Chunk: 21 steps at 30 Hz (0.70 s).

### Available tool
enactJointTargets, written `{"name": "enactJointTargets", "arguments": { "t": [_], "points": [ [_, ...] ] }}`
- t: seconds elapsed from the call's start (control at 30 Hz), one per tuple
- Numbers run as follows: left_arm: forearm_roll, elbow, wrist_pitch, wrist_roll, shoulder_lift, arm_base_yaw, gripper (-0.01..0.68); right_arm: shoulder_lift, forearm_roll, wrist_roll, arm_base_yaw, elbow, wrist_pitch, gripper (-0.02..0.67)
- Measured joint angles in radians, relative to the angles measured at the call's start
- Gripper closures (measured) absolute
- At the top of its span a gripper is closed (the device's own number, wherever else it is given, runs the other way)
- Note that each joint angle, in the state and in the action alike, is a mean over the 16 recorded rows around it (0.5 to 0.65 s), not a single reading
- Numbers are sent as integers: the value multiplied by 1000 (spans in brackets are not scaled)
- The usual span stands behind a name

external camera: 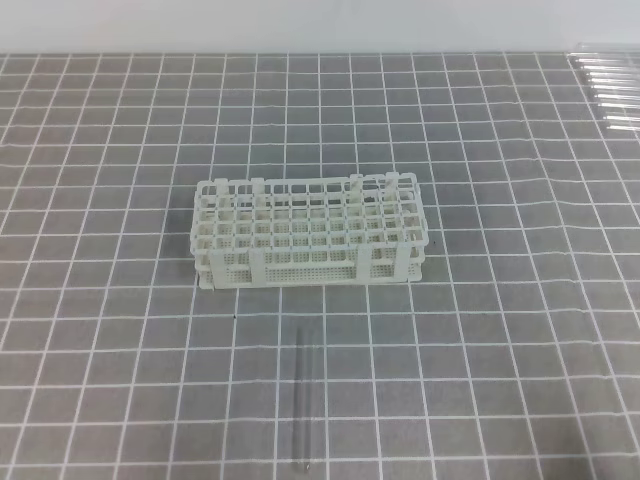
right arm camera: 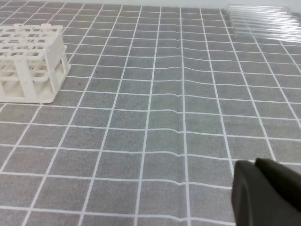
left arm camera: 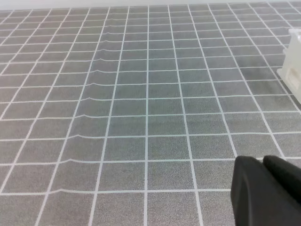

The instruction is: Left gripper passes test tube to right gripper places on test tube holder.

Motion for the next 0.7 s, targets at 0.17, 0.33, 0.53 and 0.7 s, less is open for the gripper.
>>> {"name": "enactJointTargets", "arguments": {
  "t": [0.17,0.33,0.53,0.7],
  "points": [
    [0,0,0,0,0,0,671,0,0,0,0,0,0,650],
    [-14,4,-19,-2,-13,0,671,0,0,0,0,0,0,650],
    [-30,4,-45,-10,-12,0,671,0,0,0,0,0,-2,650],
    [-66,4,-124,-66,-12,0,671,0,22,0,0,0,-50,650]
  ]
}}
